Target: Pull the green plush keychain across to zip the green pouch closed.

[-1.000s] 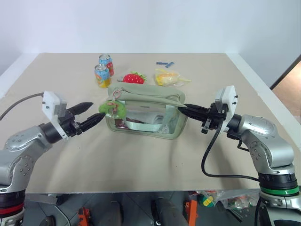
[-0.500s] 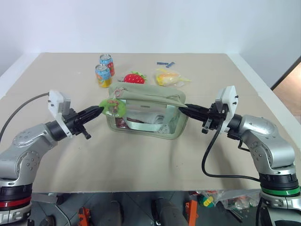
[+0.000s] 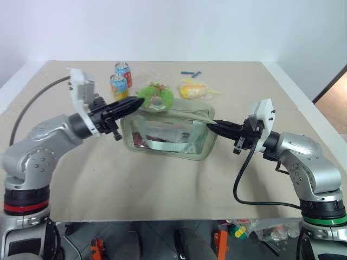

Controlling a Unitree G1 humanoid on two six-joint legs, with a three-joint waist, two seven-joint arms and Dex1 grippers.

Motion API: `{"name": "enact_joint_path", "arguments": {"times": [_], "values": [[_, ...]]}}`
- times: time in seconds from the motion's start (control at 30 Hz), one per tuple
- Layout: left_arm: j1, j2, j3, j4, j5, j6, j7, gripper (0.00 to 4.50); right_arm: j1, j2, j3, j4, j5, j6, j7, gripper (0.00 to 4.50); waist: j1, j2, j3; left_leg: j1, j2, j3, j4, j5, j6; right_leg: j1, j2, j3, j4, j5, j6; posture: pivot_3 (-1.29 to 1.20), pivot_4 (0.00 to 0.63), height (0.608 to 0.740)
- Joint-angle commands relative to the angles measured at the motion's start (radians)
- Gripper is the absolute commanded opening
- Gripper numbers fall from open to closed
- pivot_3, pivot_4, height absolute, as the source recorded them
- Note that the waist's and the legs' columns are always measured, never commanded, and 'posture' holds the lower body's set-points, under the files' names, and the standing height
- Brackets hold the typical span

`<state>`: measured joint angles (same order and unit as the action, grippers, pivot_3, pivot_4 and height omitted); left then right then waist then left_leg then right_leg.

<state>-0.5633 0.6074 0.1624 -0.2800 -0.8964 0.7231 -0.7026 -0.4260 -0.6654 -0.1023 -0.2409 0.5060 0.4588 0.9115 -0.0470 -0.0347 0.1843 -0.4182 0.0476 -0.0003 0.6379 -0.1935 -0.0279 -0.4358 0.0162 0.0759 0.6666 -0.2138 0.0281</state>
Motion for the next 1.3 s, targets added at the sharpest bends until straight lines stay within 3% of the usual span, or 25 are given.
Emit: {"name": "enact_joint_path", "arguments": {"times": [0.03,0.2,0.3,0.53,0.63,0.83,0.97,1.07,1.2,1.3], "values": [[-0.035,-0.001,-0.028,0.009,0.045,-0.002,0.008,0.04,-0.006,-0.013,-0.009,-0.040,0.002,-0.005,-0.007,0.00,0.000,0.000,0.000,0.000,0.000,0.000,0.000,0.000,0.000,0.000,0.000,0.000,0.000,0.000,0.000,0.00,0.150,0.740],[-0.066,0.013,-0.051,0.035,0.075,0.023,-0.009,0.04,-0.003,-0.013,-0.012,-0.047,0.004,-0.001,-0.017,0.00,0.000,0.000,0.000,0.000,0.000,0.000,0.000,0.000,0.000,0.000,0.000,0.000,0.000,0.000,0.000,0.00,0.150,0.740],[-0.090,0.009,-0.036,0.046,0.088,0.013,-0.006,0.85,0.000,-0.013,-0.013,-0.050,0.006,-0.001,-0.020,0.00,0.000,0.000,0.000,0.000,0.000,0.000,0.000,0.000,0.000,0.000,0.000,0.000,0.000,0.000,0.000,0.00,0.150,0.740],[-0.128,0.019,0.025,0.042,0.045,0.050,0.009,3.44,0.001,-0.008,-0.010,-0.047,0.008,-0.006,-0.020,0.00,0.000,0.000,0.000,0.000,0.000,0.000,0.000,0.000,0.000,0.000,0.000,0.000,0.000,0.000,0.000,0.00,0.150,0.740],[-0.098,0.069,0.045,0.016,0.029,0.086,-0.020,4.45,-0.002,-0.003,-0.003,-0.035,0.004,-0.016,-0.015,0.00,-0.001,0.000,0.000,0.000,0.000,-0.001,0.000,0.000,0.000,0.000,0.000,0.000,0.000,0.000,0.000,0.00,0.150,0.740],[0.084,0.193,0.161,-0.041,0.055,0.072,-0.033,4.45,-0.002,-0.005,-0.003,-0.025,0.005,-0.024,-0.008,0.00,-0.002,0.000,0.000,0.000,0.000,0.000,-0.001,0.000,0.000,-0.001,0.000,0.000,0.000,-0.001,-0.001,0.00,0.150,0.740],[0.274,0.162,0.184,-0.093,0.160,-0.064,-0.027,4.45,-0.004,-0.006,-0.001,-0.018,0.008,-0.025,-0.002,0.00,-0.002,0.000,0.000,0.001,0.001,0.001,-0.001,0.000,0.000,0.000,-0.001,0.000,0.000,-0.001,-0.002,0.00,0.150,0.740],[0.298,0.111,0.154,-0.093,0.188,-0.115,-0.012,4.45,-0.009,-0.005,0.002,-0.011,0.005,-0.028,0.002,0.00,0.000,-0.001,0.000,0.001,0.000,0.001,0.000,0.000,0.000,0.000,-0.001,0.000,0.000,-0.003,-0.004,0.00,0.150,0.740],[0.279,0.062,0.131,-0.062,0.234,-0.183,0.000,3.33,-0.022,-0.007,0.004,0.005,0.001,-0.031,0.011,0.00,0.000,-0.001,0.000,0.002,0.000,0.001,0.001,0.001,0.001,0.001,-0.001,0.001,0.000,-0.001,-0.004,0.00,0.150,0.740],[0.250,0.044,0.112,-0.019,0.256,-0.221,-0.011,2.22,-0.025,-0.009,0.004,0.011,0.000,-0.032,0.015,0.00,0.000,-0.001,0.000,0.002,0.000,0.001,0.001,0.001,0.002,0.001,-0.001,0.001,0.000,-0.001,-0.004,0.00,0.150,0.740]]}}
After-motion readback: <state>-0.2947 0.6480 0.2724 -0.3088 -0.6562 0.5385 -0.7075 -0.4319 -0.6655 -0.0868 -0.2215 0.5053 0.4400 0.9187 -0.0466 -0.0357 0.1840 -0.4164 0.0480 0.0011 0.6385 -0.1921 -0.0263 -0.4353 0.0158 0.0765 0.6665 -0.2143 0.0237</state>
